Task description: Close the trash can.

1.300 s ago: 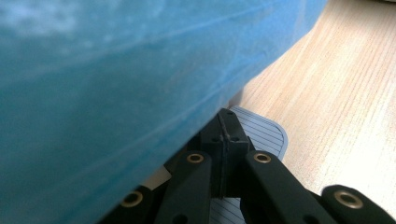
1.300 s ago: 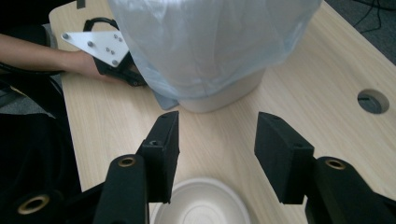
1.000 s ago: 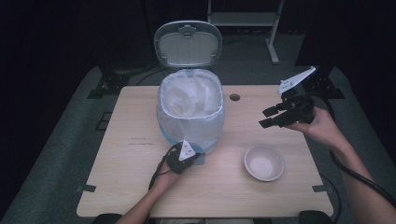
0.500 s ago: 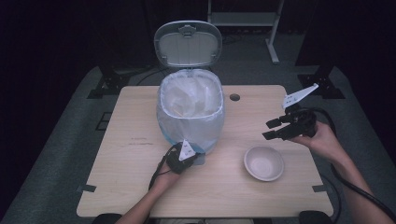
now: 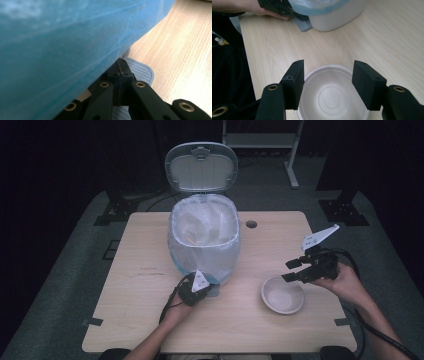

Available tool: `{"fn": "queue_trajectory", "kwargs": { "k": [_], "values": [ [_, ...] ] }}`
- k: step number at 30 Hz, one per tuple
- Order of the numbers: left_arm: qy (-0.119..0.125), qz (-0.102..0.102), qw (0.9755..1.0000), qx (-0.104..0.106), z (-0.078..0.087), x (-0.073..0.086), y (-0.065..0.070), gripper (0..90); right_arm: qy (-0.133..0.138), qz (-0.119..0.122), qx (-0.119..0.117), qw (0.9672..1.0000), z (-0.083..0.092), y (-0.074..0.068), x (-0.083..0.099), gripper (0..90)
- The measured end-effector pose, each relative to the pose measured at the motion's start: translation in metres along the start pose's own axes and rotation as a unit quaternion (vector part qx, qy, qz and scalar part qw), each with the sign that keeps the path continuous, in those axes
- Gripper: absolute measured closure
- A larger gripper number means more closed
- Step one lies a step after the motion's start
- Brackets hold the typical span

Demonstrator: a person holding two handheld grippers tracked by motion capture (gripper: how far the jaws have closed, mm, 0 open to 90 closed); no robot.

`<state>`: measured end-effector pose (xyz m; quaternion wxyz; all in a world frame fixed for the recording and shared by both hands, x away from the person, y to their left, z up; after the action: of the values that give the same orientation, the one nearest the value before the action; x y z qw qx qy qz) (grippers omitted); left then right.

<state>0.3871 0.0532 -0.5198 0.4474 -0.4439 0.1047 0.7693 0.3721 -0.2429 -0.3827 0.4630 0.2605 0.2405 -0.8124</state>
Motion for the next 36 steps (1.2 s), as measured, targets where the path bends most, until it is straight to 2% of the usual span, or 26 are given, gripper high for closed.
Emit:
{"fn": "queue_trajectory", "kwargs": {
  "k": [10,17,29,36],
  "values": [
    [0.0,0.0,1.0,0.0,0.0,0.0,0.0,90.0,-0.01,0.002,0.001,1.0,-0.009,-0.008,0.018,39.0],
    [0.001,0.0,1.0,0.0,0.0,0.0,0.0,90.0,-0.014,0.0,-0.006,0.9999,-0.017,-0.013,0.027,38.9],
    [0.002,-0.001,1.0,0.0,0.0,0.0,0.0,90.0,-0.03,0.002,-0.008,0.9995,-0.031,-0.022,0.041,37.4],
    [0.002,-0.001,1.0,0.001,0.0,0.0,0.0,90.0,-0.029,0.01,-0.006,0.9995,-0.035,-0.028,0.044,37.4]
  ]
}}
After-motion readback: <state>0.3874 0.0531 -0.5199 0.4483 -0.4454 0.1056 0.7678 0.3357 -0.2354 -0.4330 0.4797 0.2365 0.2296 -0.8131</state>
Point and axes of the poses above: each handheld gripper's, and its own axes: z roughly backward along the jaws, x roughly out of its underside, y roughly to its right, the point moved 7 cm from there along -z, roughly forward along the jaws, and after that the axes turned 1 degree about -x, right-handed, at the moved point
